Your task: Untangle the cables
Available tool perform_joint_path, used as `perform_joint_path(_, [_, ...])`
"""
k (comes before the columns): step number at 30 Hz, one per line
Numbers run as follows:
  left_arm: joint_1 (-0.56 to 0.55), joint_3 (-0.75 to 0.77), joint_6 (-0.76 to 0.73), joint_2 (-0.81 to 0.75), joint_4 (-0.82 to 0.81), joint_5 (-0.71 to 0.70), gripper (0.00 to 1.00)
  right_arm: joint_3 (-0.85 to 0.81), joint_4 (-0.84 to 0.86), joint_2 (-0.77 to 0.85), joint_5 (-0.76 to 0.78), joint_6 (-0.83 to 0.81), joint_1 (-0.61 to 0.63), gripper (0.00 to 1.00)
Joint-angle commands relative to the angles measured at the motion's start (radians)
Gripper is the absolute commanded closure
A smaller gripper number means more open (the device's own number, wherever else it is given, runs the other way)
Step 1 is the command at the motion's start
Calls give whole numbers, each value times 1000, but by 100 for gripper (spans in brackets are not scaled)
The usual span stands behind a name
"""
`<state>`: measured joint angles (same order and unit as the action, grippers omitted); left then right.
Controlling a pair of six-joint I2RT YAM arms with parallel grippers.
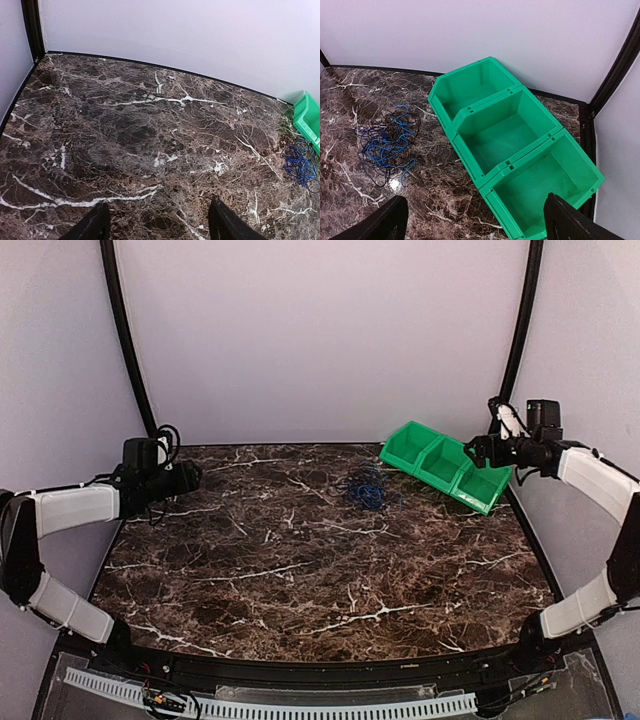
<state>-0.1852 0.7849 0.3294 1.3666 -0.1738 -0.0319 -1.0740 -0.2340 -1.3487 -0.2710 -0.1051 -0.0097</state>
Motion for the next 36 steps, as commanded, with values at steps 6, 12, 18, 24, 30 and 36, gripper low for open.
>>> perform_joint_path(6, [-17,41,-54,62,-72,193,29,-85,-10,-208,-40,-249,160,9])
perform_joint_path(12, [-93,92,-106,129,13,218,31,-241,-19,-439,-9,-309,294,14])
perform_joint_path(18, [-204,137,-187,185,83,239,31,-413,-23,-646,-58,-295,357,15])
perform_joint_path(24, [-261,135,-206,179,91,290,28,-582,-46,-801,-68,-256,388,14])
perform_joint_path(30, [-271,132,-187,167,79,356,28,-724,-133,-942,-193,-217,391,12])
perform_joint_path(36, [-283,126,-138,140,62,382,28,-678,-203,-942,-362,-228,429,25])
